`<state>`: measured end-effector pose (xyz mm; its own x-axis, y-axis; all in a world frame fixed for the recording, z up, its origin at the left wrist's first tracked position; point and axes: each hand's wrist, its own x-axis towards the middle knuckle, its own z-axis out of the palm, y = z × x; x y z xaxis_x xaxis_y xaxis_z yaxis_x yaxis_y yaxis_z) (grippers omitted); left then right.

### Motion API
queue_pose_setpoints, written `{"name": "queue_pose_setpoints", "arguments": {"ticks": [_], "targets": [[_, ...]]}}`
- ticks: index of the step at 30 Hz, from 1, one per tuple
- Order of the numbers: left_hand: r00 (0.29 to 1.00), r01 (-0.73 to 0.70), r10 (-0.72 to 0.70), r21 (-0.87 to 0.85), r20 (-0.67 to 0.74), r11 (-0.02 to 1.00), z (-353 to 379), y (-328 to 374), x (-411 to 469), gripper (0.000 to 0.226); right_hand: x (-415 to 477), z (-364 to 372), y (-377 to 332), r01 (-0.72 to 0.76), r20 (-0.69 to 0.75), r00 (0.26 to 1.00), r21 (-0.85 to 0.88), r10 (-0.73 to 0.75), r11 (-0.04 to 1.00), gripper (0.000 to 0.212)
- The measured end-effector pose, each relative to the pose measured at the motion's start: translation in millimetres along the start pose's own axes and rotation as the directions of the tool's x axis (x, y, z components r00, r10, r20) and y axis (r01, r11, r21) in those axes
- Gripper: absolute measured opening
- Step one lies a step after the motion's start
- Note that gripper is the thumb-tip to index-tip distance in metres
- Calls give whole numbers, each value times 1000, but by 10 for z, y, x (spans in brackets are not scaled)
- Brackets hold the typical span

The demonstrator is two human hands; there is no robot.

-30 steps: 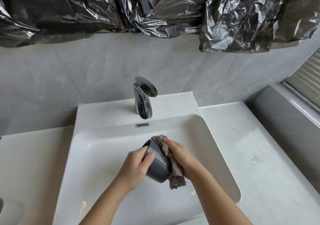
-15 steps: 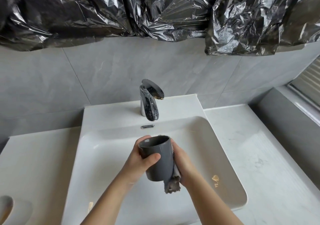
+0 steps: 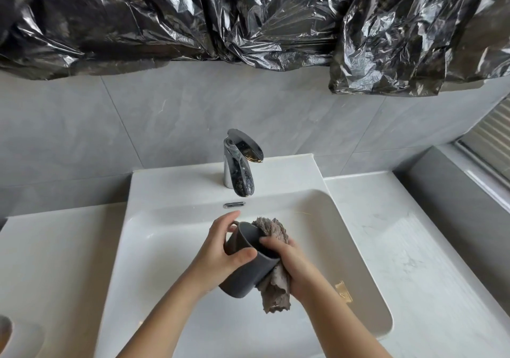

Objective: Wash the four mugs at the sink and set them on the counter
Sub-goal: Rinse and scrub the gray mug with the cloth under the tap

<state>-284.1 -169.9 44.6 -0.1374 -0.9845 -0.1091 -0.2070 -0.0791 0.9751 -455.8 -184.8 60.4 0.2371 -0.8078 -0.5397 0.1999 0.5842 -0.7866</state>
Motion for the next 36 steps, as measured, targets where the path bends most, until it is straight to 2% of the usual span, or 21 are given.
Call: {"name": "queue_pose_setpoints", "arguments": {"ticks": [2,3,5,6,7,9,11,13,15,16,18,19,20,23,25,28,29,31,32,33,36], "targets": [[997,73,-71,-102,15,992,-52,35,-28,116,27,10,41,10,-81,997,-12,-11,1000,9],[992,112,-119,-144,-37,983,-54,35,-52,117,46,23,70,12,-88,996,-31,-15,999,11],[933,248,-310,-299,-184,922,-31,13,-113,100,69,67,125,23,-107,994,-61,-29,998,16],[884,333,-438,-438,-163,835,-17,-12,-145,85,59,98,123,46,-122,991,-70,-55,996,19],[842,412,-536,-574,-57,708,-2,-34,-171,72,75,115,126,90,-148,984,-103,-104,991,21],[780,520,-601,-713,173,471,11,-18,-217,57,89,169,113,209,-136,960,-235,-245,949,22],[759,501,-626,-775,180,384,6,-44,-203,51,66,215,85,277,-105,933,-402,-344,873,17],[743,460,-661,-798,105,390,-2,-49,-165,47,-7,191,12,309,-95,904,-530,-417,790,21],[738,460,-673,-771,54,441,-41,-60,-133,43,-102,156,-132,339,-11,899,-614,-437,712,25],[747,469,-664,-746,50,472,-61,-73,-127,41,-144,163,-219,348,77,903,-708,-422,615,24],[773,494,-630,-693,75,525,-73,-77,-138,38,-149,211,-328,345,253,919,-887,-303,307,27],[781,508,-618,-667,90,545,-65,-60,-149,37,-132,252,-372,331,287,933,-922,-217,202,31],[785,519,-612,-647,100,559,-54,-61,-160,36,-124,282,-423,314,293,945,-936,-142,157,38],[770,541,-629,-634,110,553,-40,-83,-192,37,-139,201,-538,349,347,937,-915,-47,203,63],[762,546,-636,-645,118,535,-43,-101,-198,39,-150,94,-541,420,410,907,-869,-94,261,67],[769,551,-624,-637,137,539,-24,-69,-193,39,-88,81,-341,489,373,847,-826,-380,279,33],[772,550,-621,-635,138,543,-14,-43,-189,39,-74,84,-273,518,365,796,-823,-484,232,21],[765,556,-630,-632,134,541,-17,-27,-172,40,-109,30,-221,557,442,639,-830,-629,-18,4],[757,560,-640,-634,130,534,-34,-29,-166,40,-145,-33,-232,577,495,570,-809,-655,-109,11],[751,563,-648,-636,126,528,-55,-35,-158,40,-192,-121,-260,620,549,543,-772,-635,-137,15],[749,563,-651,-637,124,526,-102,-53,-142,40,-212,-337,-252,708,705,597,-688,-383,-161,42]]}}
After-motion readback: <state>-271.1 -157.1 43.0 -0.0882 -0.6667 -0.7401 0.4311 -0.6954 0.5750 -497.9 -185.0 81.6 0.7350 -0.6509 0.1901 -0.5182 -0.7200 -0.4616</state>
